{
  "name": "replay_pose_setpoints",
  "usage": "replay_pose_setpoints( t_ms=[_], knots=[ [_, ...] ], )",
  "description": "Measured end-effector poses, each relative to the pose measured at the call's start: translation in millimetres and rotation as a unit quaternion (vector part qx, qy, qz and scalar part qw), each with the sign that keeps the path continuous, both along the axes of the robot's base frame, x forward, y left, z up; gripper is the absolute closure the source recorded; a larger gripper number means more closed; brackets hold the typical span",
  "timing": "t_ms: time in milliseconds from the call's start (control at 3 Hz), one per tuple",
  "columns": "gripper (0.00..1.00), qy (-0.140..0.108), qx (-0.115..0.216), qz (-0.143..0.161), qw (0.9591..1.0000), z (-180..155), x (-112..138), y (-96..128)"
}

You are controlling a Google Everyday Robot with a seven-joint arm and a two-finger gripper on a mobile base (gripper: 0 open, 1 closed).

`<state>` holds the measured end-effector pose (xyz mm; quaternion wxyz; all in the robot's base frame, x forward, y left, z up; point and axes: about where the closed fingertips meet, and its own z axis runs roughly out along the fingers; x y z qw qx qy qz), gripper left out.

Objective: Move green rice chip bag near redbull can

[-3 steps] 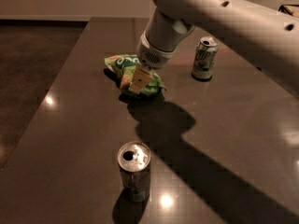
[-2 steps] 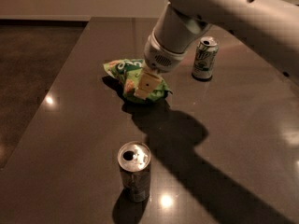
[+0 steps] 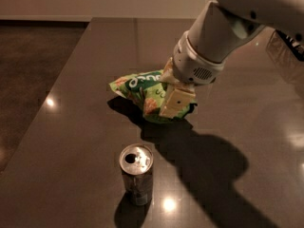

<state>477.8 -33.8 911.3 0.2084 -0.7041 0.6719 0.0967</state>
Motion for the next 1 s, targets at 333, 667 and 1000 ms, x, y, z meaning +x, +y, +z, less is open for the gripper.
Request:
replay_pose_setpoints(
  t_ms=[333,667,1000],
  knots=[
    [1.00,0.002,0.000,0.051,0.9987,-0.6,-23.4,-20.9],
    [1.00,0.004,0.003,0.107,0.9942,-3.1,-43.4,-34.1],
    [1.00,0.009,0.006,0.145,0.9894,-6.9,-61.9,-41.2]
  ],
)
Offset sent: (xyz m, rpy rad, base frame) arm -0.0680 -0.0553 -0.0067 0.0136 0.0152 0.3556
